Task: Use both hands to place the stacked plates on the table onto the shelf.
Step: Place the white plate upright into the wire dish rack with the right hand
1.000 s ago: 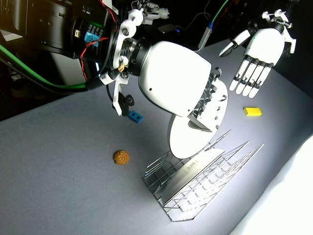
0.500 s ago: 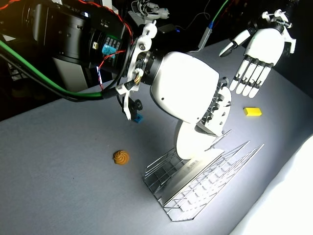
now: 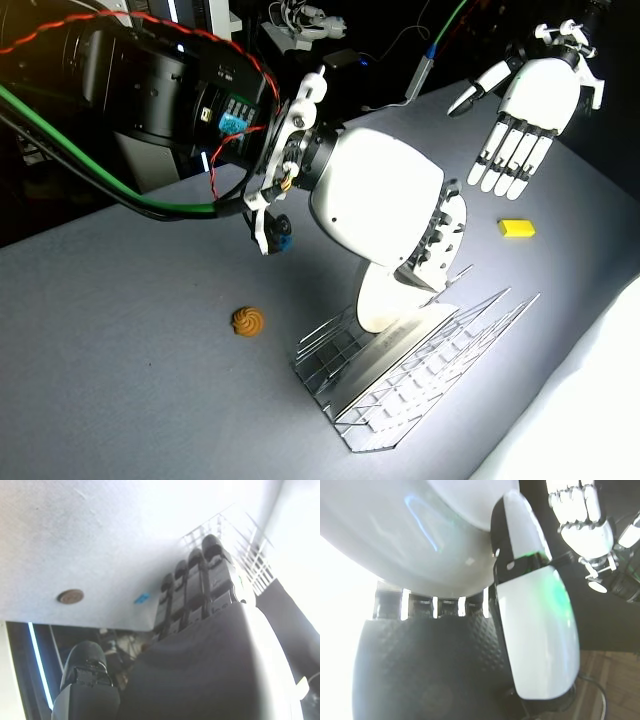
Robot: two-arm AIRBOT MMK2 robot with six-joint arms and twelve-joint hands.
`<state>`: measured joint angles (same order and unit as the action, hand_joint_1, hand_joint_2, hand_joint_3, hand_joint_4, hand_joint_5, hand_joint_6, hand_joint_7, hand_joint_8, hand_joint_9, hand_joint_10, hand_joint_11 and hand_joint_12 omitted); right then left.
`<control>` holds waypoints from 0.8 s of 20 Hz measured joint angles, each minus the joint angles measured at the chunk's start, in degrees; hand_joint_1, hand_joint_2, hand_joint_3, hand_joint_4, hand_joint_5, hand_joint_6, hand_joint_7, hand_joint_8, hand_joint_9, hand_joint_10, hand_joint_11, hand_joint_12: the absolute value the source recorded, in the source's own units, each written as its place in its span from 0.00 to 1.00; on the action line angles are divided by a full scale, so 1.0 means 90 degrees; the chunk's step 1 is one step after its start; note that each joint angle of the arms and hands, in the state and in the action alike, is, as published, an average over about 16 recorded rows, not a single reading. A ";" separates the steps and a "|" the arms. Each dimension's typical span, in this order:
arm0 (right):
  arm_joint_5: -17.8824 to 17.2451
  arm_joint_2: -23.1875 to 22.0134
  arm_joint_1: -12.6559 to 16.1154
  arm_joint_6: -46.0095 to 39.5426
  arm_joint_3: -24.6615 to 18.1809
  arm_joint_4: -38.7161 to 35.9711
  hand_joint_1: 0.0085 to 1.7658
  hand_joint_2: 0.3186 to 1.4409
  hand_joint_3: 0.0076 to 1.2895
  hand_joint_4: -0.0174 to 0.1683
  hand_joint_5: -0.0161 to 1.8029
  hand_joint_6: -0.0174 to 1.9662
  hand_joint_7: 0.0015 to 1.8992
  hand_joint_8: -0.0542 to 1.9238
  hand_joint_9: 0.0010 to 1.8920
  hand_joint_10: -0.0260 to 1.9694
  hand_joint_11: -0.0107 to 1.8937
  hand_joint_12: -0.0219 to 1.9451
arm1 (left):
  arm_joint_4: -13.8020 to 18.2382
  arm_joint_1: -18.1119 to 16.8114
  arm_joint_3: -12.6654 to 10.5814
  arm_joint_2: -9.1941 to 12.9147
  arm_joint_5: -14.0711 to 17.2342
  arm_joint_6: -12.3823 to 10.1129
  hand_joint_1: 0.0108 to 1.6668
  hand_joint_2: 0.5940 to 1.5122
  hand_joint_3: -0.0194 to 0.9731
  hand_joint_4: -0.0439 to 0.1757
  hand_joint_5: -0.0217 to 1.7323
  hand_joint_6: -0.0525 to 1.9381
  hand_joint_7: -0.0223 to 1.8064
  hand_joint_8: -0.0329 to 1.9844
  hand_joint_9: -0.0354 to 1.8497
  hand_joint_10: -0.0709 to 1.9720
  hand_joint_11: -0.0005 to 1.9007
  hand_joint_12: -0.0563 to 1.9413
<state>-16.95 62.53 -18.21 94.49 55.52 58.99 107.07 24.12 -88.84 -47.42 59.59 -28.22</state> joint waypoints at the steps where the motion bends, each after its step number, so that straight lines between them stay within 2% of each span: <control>1: -0.0011 0.0011 -0.0015 -0.0001 0.0013 -0.0001 0.66 0.72 0.00 0.05 0.43 0.51 0.43 0.73 0.41 0.71 0.27 0.85 | 0.0000 0.0002 0.0002 0.0000 0.0000 0.0000 0.00 0.57 0.04 0.20 0.05 0.03 0.06 0.02 0.05 0.04 0.01 0.14; 9: -0.0053 0.0120 -0.0115 -0.0108 0.0201 0.0003 0.67 0.69 0.00 0.05 0.45 0.47 0.46 0.63 0.46 0.66 0.33 0.81 | 0.0000 0.0005 0.0012 0.0000 0.0001 0.0000 0.00 0.57 0.04 0.20 0.04 0.03 0.05 0.02 0.06 0.04 0.01 0.14; 16: 0.0025 0.0234 -0.0172 -0.0307 0.0490 0.0014 0.68 0.67 0.00 0.05 0.46 0.50 0.48 0.55 0.50 0.64 0.40 0.74 | -0.0001 0.0007 0.0012 -0.0010 0.0000 0.0001 0.00 0.57 0.04 0.20 0.05 0.03 0.06 0.02 0.06 0.04 0.01 0.16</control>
<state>-16.73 64.64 -19.75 91.73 59.93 59.11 107.06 24.18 -88.73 -47.51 59.59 -28.21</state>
